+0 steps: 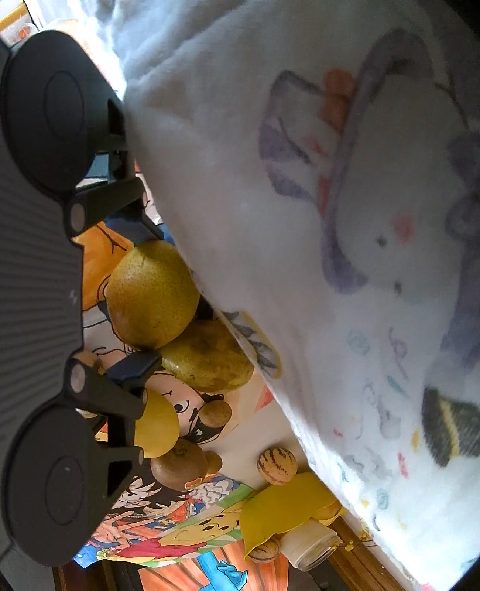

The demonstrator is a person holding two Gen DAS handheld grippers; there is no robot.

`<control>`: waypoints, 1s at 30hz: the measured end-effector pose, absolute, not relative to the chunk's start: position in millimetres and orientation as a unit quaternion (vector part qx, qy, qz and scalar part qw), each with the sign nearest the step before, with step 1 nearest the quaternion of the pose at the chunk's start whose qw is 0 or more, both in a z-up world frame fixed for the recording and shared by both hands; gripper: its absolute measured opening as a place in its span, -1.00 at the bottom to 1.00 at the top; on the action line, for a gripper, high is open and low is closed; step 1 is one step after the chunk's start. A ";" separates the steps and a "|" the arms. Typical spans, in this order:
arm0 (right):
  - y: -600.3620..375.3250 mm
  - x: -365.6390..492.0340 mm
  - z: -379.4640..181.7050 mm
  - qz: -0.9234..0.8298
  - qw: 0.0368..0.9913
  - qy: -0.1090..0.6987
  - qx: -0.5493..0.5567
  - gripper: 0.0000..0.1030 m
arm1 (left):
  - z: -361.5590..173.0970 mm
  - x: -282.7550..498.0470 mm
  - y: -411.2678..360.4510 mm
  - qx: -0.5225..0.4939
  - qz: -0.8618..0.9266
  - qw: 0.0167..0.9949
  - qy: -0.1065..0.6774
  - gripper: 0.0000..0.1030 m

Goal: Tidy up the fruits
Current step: 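Grasp a yellow-green mango with the left tool while the right tool grasps the brown round fruit, then lift the mango with the left tool while the right tool lifts the brown fruit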

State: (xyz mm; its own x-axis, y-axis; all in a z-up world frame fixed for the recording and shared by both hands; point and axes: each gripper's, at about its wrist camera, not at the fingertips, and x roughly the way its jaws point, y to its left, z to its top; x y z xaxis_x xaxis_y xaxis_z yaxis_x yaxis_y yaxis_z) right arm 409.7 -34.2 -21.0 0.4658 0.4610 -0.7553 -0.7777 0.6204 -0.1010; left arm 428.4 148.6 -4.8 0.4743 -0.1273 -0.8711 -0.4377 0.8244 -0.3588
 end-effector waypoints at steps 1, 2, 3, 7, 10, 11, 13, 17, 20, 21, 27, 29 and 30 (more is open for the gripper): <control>-34.1 409.8 -21.0 0.376 0.827 0.355 -0.221 0.19 | -5.0 428.3 148.6 -0.280 0.095 0.812 0.503 0.32; -34.2 409.7 -21.0 0.376 0.827 0.355 -0.220 0.08 | -4.8 428.0 148.3 -0.279 0.094 0.813 0.503 0.31; -33.9 409.9 -21.2 0.377 0.827 0.355 -0.220 0.04 | -4.7 427.6 147.7 -0.278 0.094 0.814 0.502 0.30; -35.1 408.5 -21.0 0.374 0.831 0.354 -0.213 0.02 | -2.7 424.0 147.0 -0.271 0.091 0.817 0.500 0.28; -37.9 405.4 -18.8 0.372 0.832 0.353 -0.212 0.01 | -2.1 423.2 143.6 -0.259 0.090 0.821 0.500 0.28; -38.9 404.3 -18.1 0.372 0.832 0.353 -0.212 0.01 | -1.5 422.6 143.2 -0.255 0.091 0.822 0.500 0.28; -41.7 399.6 -15.7 0.372 0.832 0.352 -0.212 0.01 | -1.1 421.6 141.8 -0.251 0.092 0.823 0.501 0.28; -51.1 391.0 -10.2 0.366 0.835 0.356 -0.207 0.01 | -0.1 418.2 138.7 -0.242 0.085 0.823 0.506 0.28; -60.2 384.8 -7.6 0.354 0.836 0.366 -0.203 0.00 | 1.6 412.5 136.7 -0.234 0.077 0.823 0.512 0.28; -63.4 382.2 -6.7 0.349 0.837 0.369 -0.201 0.00 | 2.0 410.4 135.6 -0.230 0.074 0.823 0.514 0.28; -80.6 366.7 -1.9 0.326 0.841 0.388 -0.190 0.00 | 4.8 391.6 127.4 -0.195 0.048 0.822 0.532 0.28; -84.8 362.9 -3.4 0.320 0.840 0.397 -0.186 0.00 | 5.5 385.4 125.5 -0.184 0.041 0.822 0.537 0.28; -86.2 361.1 -4.3 0.318 0.839 0.400 -0.185 0.00 | 6.0 382.8 124.2 -0.178 0.037 0.822 0.539 0.28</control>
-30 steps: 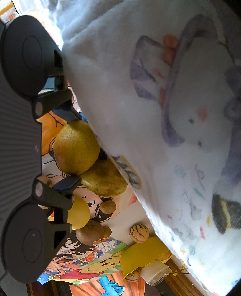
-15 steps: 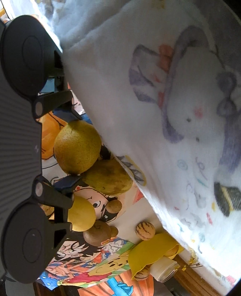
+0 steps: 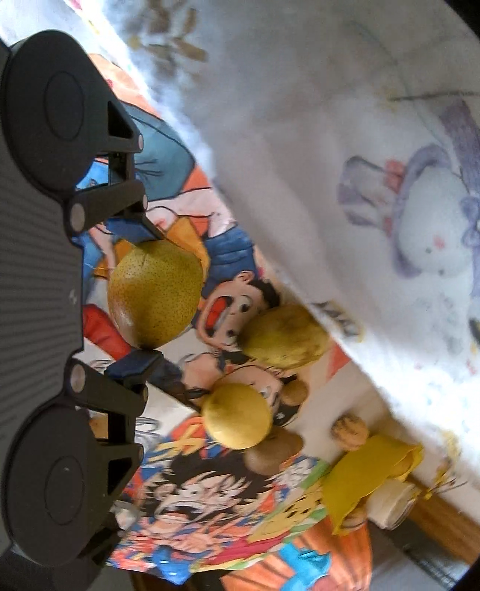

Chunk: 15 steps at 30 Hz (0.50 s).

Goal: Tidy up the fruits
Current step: 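Lift the mango with the left tool while the right tool lifts the brown fruit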

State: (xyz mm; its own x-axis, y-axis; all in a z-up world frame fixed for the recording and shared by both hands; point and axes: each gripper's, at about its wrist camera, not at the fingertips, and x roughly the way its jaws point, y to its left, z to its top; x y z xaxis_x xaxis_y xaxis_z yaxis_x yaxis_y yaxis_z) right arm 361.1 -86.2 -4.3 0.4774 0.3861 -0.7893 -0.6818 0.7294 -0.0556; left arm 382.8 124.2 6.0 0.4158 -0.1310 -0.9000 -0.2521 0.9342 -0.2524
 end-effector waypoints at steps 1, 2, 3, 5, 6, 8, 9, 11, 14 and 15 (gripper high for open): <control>-87.6 359.0 -5.5 0.316 0.839 0.403 -0.183 0.00 | 6.2 381.2 122.8 -0.172 0.034 0.823 0.540 0.28; -88.4 357.4 -6.1 0.314 0.840 0.404 -0.181 0.00 | 6.5 379.9 120.7 -0.163 0.031 0.825 0.540 0.28; -88.8 356.6 -6.6 0.313 0.840 0.406 -0.180 0.00 | 6.8 379.4 118.6 -0.156 0.029 0.827 0.540 0.28; -88.7 356.9 -7.3 0.311 0.840 0.408 -0.177 0.00 | 8.1 378.4 116.1 -0.146 0.027 0.830 0.538 0.28; -88.6 357.1 -7.5 0.310 0.840 0.409 -0.175 0.00 | 8.5 379.1 114.9 -0.144 0.028 0.830 0.538 0.28; -88.9 358.0 -8.3 0.309 0.840 0.412 -0.171 0.01 | 8.2 380.5 113.0 -0.142 0.029 0.832 0.535 0.29; -88.9 359.2 -8.6 0.308 0.840 0.413 -0.168 0.01 | 7.9 381.2 112.9 -0.141 0.029 0.833 0.533 0.29; -89.0 360.6 -8.8 0.307 0.841 0.415 -0.163 0.01 | 7.7 383.7 112.7 -0.140 0.031 0.835 0.531 0.29; -89.2 363.2 -9.6 0.305 0.842 0.416 -0.156 0.01 | 7.5 389.1 111.4 -0.137 0.033 0.838 0.526 0.29; -89.2 364.0 -9.7 0.305 0.842 0.416 -0.154 0.01 | 7.0 390.8 111.4 -0.137 0.032 0.839 0.526 0.29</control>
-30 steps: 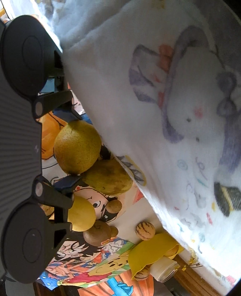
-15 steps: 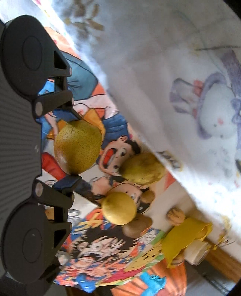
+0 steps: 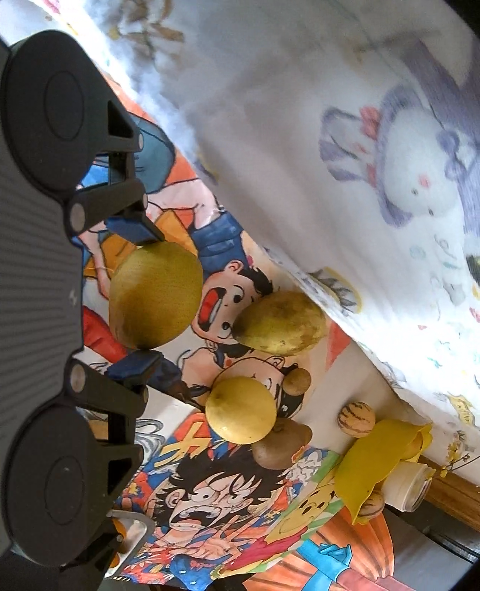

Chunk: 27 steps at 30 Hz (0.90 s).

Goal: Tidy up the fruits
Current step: 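Lift the mango with the left tool while the right tool lifts the brown fruit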

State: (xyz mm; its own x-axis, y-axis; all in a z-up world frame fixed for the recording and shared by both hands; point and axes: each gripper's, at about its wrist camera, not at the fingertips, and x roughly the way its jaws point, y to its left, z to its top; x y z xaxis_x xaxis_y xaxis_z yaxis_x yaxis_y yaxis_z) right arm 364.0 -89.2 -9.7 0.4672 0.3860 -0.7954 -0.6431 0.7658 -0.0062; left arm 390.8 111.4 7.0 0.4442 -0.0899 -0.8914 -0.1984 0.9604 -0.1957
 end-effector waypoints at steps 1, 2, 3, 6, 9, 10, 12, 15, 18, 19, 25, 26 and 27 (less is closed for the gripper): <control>-88.8 365.1 -9.8 0.305 0.843 0.416 -0.153 0.01 | 5.9 392.6 111.5 -0.139 0.031 0.838 0.527 0.28; -88.7 365.8 -10.0 0.305 0.843 0.416 -0.152 0.01 | 4.3 394.7 111.7 -0.143 0.029 0.836 0.530 0.28; -88.4 366.4 -10.3 0.305 0.843 0.416 -0.151 0.01 | 2.1 396.5 111.7 -0.148 0.026 0.833 0.533 0.25; -88.3 368.0 -11.0 0.305 0.844 0.416 -0.147 0.01 | -1.5 398.9 108.5 -0.146 0.022 0.832 0.535 0.21; -88.4 370.3 -11.2 0.305 0.844 0.417 -0.143 0.02 | -2.2 400.9 106.2 -0.138 0.018 0.833 0.535 0.19; -88.1 370.9 -11.3 0.305 0.844 0.417 -0.143 0.02 | -2.3 401.7 106.5 -0.138 0.017 0.833 0.536 0.19; -87.6 372.0 -11.5 0.306 0.843 0.418 -0.143 0.02 | -2.0 403.0 107.0 -0.136 0.014 0.834 0.535 0.19; -86.5 373.9 -11.8 0.307 0.842 0.419 -0.143 0.02 | -1.3 404.5 106.7 -0.131 0.011 0.835 0.535 0.19; -85.4 376.0 -12.0 0.306 0.842 0.421 -0.141 0.02 | -1.2 406.2 106.0 -0.122 0.010 0.836 0.535 0.27; -85.3 376.3 -12.3 0.306 0.842 0.421 -0.141 0.02 | -0.8 406.5 106.1 -0.121 0.011 0.836 0.535 0.28; -84.1 380.2 -14.6 0.302 0.842 0.424 -0.138 0.02 | 2.5 410.7 108.2 -0.122 0.012 0.838 0.531 0.31; -84.1 381.3 -15.2 0.301 0.842 0.425 -0.137 0.02 | 1.8 412.1 108.8 -0.124 0.012 0.838 0.532 0.32; -84.2 382.0 -15.7 0.301 0.842 0.426 -0.137 0.02 | 1.4 413.5 109.4 -0.126 0.012 0.837 0.533 0.33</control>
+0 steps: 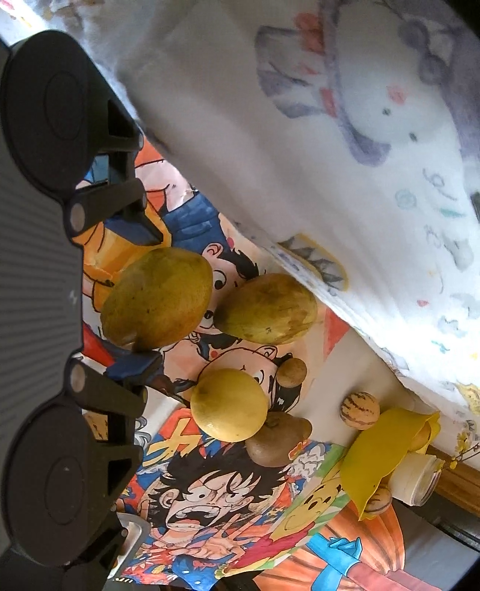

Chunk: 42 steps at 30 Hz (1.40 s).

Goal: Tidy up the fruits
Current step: 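Lift the mango with the left tool while the right tool lifts the brown fruit, then carry the mango over the tray with the left tool while the right tool lowers the brown fruit onto it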

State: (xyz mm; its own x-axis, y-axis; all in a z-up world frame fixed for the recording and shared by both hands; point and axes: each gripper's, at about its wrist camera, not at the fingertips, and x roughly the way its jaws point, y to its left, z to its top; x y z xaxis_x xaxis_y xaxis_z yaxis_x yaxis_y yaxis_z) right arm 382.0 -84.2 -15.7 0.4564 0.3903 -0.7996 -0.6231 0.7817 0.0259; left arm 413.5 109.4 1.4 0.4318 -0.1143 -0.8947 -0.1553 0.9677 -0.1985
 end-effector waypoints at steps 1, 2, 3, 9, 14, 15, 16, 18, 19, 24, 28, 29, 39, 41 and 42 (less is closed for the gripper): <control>-84.3 382.8 -16.1 0.300 0.842 0.426 -0.136 0.02 | 1.1 414.3 110.1 -0.128 0.013 0.836 0.533 0.35; -84.2 383.2 -16.5 0.300 0.842 0.427 -0.136 0.02 | 0.9 415.2 110.7 -0.130 0.014 0.835 0.534 0.36; -84.1 383.7 -16.9 0.299 0.842 0.428 -0.136 0.02 | 0.8 415.6 111.1 -0.131 0.014 0.835 0.534 0.37; -84.6 384.7 -18.7 0.297 0.842 0.429 -0.133 0.02 | -0.9 419.3 113.5 -0.141 0.017 0.834 0.533 0.39; -84.3 383.3 -18.8 0.293 0.846 0.427 -0.129 0.00 | -0.6 418.0 110.3 -0.133 0.017 0.839 0.527 0.33; -84.3 382.9 -18.6 0.292 0.846 0.427 -0.128 0.00 | -0.2 417.6 108.5 -0.127 0.016 0.840 0.527 0.32; -84.6 382.5 -18.3 0.291 0.847 0.426 -0.125 -0.01 | 0.1 417.3 107.2 -0.123 0.015 0.841 0.526 0.32; -85.5 381.7 -17.5 0.288 0.849 0.426 -0.119 -0.02 | 0.5 416.3 105.9 -0.120 0.014 0.841 0.527 0.31; -86.5 381.1 -16.8 0.287 0.851 0.425 -0.115 -0.02 | 0.7 415.8 105.3 -0.122 0.013 0.841 0.528 0.31; -93.1 373.5 -13.2 0.280 0.855 0.424 -0.102 -0.02 | 1.3 410.2 98.3 -0.121 0.005 0.838 0.532 0.31; -103.4 363.8 -10.2 0.272 0.860 0.422 -0.086 -0.02 | 1.8 403.5 88.8 -0.118 -0.004 0.838 0.532 0.31; -106.1 361.9 -9.7 0.269 0.862 0.422 -0.080 -0.02 | 2.5 401.6 86.2 -0.117 -0.007 0.839 0.531 0.31; -148.2 330.4 8.4 0.237 0.882 0.406 -0.036 -0.02 | 17.3 384.3 49.0 -0.100 -0.037 0.845 0.524 0.31; -159.0 324.1 12.5 0.226 0.885 0.405 -0.032 -0.02 | 19.4 381.1 37.8 -0.096 -0.045 0.845 0.524 0.31; -165.7 320.8 14.3 0.220 0.887 0.405 -0.031 -0.02 | 20.5 379.6 30.7 -0.094 -0.050 0.845 0.524 0.31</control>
State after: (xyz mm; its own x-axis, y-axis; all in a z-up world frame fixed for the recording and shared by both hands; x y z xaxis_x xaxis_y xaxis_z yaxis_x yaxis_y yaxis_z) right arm 320.8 -165.7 14.3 0.5760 0.3644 -0.7317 -0.4151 0.9015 0.1222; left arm 379.6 30.7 20.5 0.4452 -0.1836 -0.8764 -0.0130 0.9773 -0.2113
